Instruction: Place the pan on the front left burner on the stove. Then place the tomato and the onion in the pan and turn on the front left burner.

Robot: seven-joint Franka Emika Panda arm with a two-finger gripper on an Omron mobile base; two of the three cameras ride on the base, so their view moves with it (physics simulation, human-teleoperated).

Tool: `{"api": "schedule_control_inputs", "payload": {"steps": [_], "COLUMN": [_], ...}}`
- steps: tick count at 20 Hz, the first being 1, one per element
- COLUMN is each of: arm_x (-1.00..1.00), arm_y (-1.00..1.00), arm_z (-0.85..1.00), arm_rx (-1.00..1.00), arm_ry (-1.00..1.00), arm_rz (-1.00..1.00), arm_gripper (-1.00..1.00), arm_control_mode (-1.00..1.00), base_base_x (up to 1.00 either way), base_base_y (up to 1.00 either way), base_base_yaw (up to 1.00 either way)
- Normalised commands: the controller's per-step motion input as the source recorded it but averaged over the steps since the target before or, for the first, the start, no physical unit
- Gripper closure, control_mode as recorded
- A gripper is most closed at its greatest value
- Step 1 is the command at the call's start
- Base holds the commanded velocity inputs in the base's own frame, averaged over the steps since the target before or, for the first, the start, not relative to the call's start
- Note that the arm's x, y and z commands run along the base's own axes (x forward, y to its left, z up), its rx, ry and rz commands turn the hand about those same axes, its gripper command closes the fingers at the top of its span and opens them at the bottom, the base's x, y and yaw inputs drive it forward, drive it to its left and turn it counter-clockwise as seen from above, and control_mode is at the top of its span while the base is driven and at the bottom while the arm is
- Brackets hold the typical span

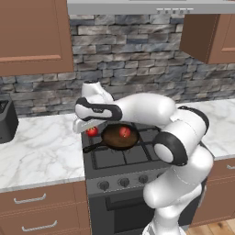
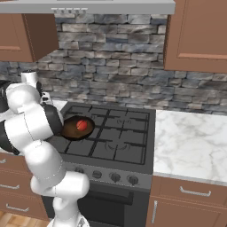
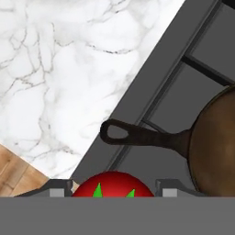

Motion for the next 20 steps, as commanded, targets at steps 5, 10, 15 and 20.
{"api": "schedule_control_inputs", "payload": {"steps": [5, 10, 15, 20], "arm_x": [0.04, 0.09, 0.15, 0.23], "arm_y": [-0.34, -0.29, -0.28, -0.25], "arm_z": [0.11, 0.08, 0.00, 0.00], "arm_rx": [0.00, 0.00, -0.02, -0.01], "arm_ry": [0.00, 0.00, 0.00, 0.00], "arm_rz": [-0.02, -0.01, -0.01, -0.01], "arm_gripper": [1.00, 1.00, 1.00, 1.00], "arm_control_mode": [-1.00, -1.00, -1.00, -1.00], "base_base_x": [0.00, 0.00, 0.00, 0.00], "base_base_y": [0.00, 0.00, 0.00, 0.00], "base_base_yaw": [0.00, 0.00, 0.00, 0.00]}}
